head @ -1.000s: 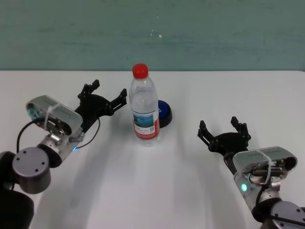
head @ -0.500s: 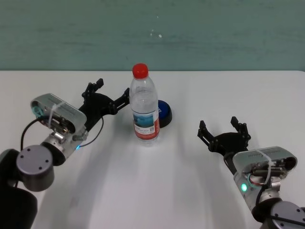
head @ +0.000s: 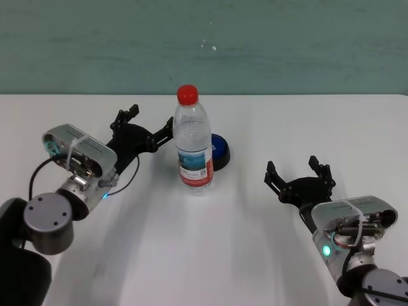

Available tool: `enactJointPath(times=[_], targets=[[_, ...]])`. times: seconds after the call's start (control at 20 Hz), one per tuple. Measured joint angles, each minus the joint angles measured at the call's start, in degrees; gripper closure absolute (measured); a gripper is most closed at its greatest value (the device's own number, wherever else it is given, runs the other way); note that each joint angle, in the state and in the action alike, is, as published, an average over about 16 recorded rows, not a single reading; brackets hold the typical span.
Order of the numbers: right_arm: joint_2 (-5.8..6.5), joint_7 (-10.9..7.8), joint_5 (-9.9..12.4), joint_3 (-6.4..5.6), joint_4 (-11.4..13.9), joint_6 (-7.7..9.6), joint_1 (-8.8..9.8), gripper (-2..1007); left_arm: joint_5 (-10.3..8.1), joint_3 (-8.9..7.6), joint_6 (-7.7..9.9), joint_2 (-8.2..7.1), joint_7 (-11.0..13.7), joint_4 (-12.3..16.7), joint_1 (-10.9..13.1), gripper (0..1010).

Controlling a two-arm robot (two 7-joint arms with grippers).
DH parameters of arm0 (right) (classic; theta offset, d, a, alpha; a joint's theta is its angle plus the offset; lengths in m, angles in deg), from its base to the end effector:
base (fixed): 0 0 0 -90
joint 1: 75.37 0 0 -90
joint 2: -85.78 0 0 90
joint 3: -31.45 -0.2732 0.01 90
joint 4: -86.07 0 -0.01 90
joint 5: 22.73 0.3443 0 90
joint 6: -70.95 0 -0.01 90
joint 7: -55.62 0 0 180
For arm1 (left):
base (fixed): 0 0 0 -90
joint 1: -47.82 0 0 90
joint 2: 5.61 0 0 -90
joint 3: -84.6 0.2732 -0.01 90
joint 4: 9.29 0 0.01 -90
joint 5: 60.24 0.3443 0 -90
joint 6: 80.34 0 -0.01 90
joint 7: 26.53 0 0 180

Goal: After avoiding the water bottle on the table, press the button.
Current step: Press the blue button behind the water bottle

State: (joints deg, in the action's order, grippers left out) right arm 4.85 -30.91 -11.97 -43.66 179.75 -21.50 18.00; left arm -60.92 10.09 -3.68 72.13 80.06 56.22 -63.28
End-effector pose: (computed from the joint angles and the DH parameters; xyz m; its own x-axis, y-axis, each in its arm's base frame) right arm 0.3354 0.0513 -0.2917 0.2026 -0.9779 -0.0507 0.9792 0.2026 0.0059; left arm 0.4527 0.0048 -0.2925 0.4446 0.8452 0.2965 -0.8803 0.4734 -0.0295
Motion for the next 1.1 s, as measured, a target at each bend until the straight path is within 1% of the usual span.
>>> enactJointPath(times=[0.65,1.1], targets=[[0.00,0.00,0.00,0.00,0.00,0.00,0.00,1,0.43,0.12,-0.14,0.25,-0.24,-1.34,-0.81,0],[0.00,0.00,0.00,0.00,0.00,0.00,0.00,1,0.89,0.42,-0.69,0.58,-0.15,-3.30,-2.27,0]])
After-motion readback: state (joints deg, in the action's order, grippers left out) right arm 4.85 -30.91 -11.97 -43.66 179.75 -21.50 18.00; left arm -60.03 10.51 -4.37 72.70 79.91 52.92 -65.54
